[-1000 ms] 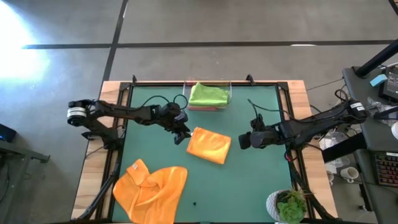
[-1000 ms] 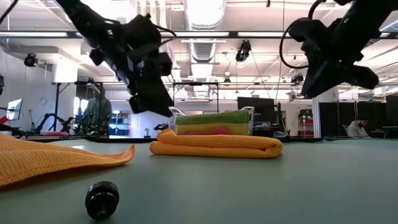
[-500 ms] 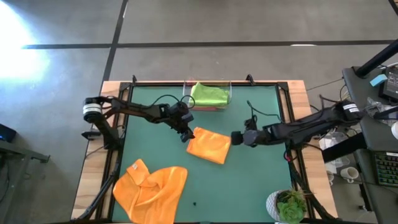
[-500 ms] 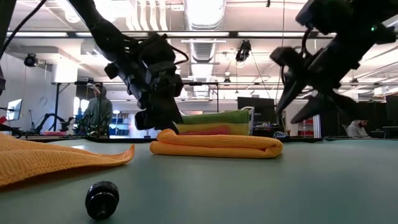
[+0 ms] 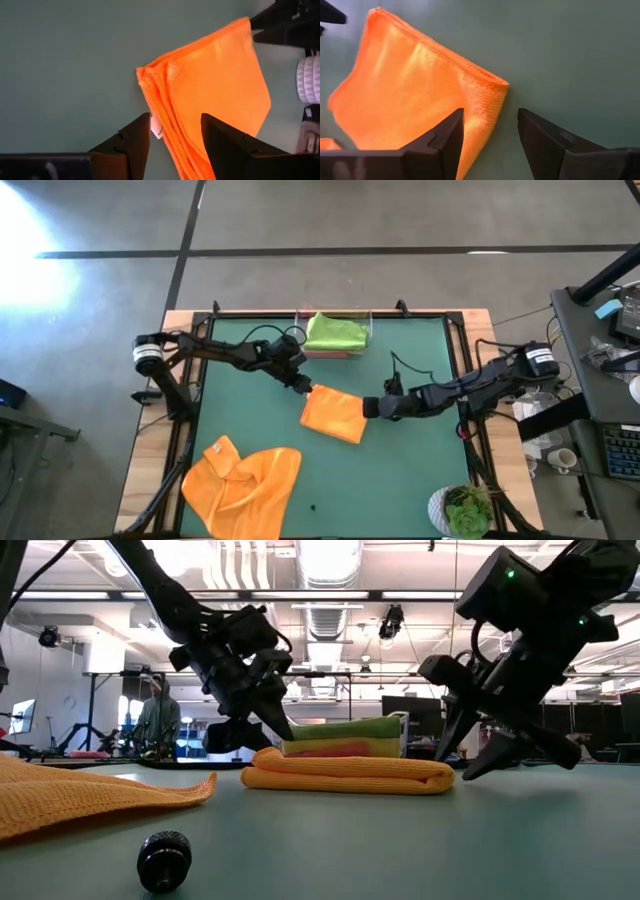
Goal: Fold microfiber towels
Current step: Put the top orange microfiber towel into the transparent bin
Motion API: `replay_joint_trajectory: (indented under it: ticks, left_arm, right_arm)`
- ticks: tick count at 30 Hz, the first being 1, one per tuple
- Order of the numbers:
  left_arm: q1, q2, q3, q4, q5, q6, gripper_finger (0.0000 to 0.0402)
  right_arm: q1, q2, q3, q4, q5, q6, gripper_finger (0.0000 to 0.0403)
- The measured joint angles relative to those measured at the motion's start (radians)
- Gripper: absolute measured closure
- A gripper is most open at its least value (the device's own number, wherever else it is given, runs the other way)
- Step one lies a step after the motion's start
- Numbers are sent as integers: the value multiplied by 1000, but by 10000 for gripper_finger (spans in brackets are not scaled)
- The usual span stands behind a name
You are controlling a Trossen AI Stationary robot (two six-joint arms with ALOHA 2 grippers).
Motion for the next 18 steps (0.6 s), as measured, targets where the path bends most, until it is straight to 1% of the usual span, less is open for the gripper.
replay_joint_trajectory:
  ticks: [9, 18]
  left_arm:
    - [10, 10, -2, -14, -5, -6, 242]
    - [12, 85, -1, -1, 1, -7, 242]
  right_arm:
    - [0, 32, 1, 5, 20, 19, 227]
    - [-26, 32, 1, 49, 27, -45, 227]
